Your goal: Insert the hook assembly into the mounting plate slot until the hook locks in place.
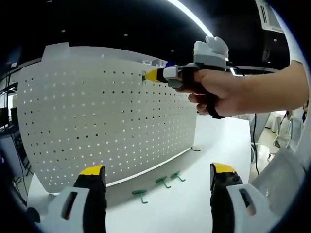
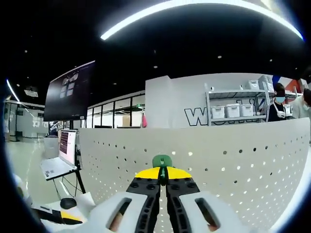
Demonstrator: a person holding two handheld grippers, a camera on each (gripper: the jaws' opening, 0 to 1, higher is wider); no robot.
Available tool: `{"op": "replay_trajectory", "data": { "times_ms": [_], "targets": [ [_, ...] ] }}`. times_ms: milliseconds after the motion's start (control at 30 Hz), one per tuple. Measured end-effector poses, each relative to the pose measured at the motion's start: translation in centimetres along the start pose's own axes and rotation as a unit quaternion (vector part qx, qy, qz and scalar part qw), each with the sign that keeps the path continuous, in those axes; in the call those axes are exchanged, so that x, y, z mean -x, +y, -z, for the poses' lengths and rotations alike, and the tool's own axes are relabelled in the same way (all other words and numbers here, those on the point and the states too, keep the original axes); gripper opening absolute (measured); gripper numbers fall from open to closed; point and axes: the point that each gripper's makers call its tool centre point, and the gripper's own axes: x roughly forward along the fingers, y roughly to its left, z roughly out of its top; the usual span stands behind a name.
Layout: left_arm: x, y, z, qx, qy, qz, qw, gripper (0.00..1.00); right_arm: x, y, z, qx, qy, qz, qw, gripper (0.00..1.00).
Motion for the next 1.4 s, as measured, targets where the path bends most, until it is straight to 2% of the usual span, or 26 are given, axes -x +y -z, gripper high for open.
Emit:
{"op": "replay_trajectory", "data": {
  "times_ms": [133, 500, 567, 1233, 1400],
  "targets": [
    [0.1, -0.1, 0.1, 0.001, -0.001, 0.0, 1.0, 0.9, -0.4, -0.1, -0.2, 0.015, -0.004, 0.008, 0.9998, 0.0],
    [0.4, 0.0, 0.4, 0.006, -0.001, 0.002, 1.0, 0.9, -1.7, 0.1, -0.5, 0.0, -0.01, 0.027, 0.9996, 0.0],
    [0.5, 0.0, 0.5, 0.006, 0.0, 0.003, 1.0, 0.9, -1.9, -0.1, -0.4, -0.017, -0.009, 0.032, 0.9993, 0.0],
    [0.9, 0.7, 1.3, 0.018, 0.001, 0.001, 0.9998, 0.89, -3.3, 0.6, 0.2, -0.022, 0.004, 0.028, 0.9993, 0.01],
    [1.4, 1.2, 1.3, 0.02, 0.002, -0.005, 0.9998, 0.89, -3.4, 0.7, 0.1, -0.018, 0.002, 0.039, 0.9991, 0.01]
  ]
}}
